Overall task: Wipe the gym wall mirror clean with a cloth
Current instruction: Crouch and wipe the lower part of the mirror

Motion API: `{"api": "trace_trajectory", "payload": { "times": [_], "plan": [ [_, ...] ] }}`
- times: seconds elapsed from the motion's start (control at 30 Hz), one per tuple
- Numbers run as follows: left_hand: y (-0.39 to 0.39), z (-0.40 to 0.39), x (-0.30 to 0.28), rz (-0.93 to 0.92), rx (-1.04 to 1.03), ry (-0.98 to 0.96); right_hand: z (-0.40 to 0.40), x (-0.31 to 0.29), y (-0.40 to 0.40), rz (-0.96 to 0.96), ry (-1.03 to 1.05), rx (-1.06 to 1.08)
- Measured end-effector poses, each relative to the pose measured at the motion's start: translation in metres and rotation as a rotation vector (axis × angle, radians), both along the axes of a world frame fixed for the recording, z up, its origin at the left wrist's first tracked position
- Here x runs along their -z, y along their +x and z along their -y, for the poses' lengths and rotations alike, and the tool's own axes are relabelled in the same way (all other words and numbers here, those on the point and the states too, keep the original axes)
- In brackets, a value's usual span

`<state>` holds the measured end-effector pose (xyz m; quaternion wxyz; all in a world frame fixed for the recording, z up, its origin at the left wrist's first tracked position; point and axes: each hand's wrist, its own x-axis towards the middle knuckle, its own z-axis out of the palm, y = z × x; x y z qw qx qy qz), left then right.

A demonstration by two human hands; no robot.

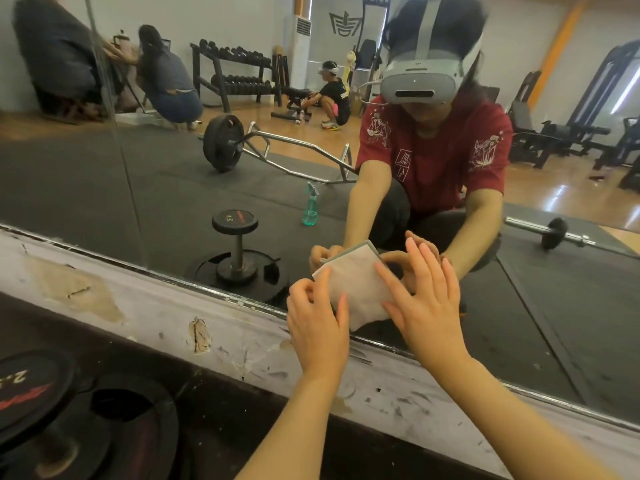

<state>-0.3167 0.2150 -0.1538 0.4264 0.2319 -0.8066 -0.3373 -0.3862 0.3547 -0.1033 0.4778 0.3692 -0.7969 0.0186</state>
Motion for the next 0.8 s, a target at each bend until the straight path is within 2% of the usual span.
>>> {"api": "trace_trajectory", "payload": {
  "times": [0.17,0.27,0.47,0.63,0.73,0.8],
  "plan": [
    [-0.004,-0.020,0.007,0.047,-0.009,-0.058,0.003,0.015,0.011,0.110,-0.255,0.158],
    [-0.011,-0.033,0.002,0.074,-0.045,0.020,-0.004,0.018,0.009,0.117,-0.254,0.133],
    [-0.022,-0.031,-0.005,0.136,-0.100,0.033,-0.028,0.021,0.005,0.122,-0.234,0.117],
    [-0.028,-0.001,-0.036,0.036,-0.182,0.321,-0.035,0.023,-0.001,0.083,-0.166,0.149],
    [-0.032,0.004,-0.051,-0.092,-0.142,0.288,-0.034,0.024,-0.001,0.079,-0.164,0.160],
    [-0.032,-0.001,-0.053,-0.064,-0.106,0.224,-0.033,0.024,-0.001,0.078,-0.173,0.166]
  ]
}}
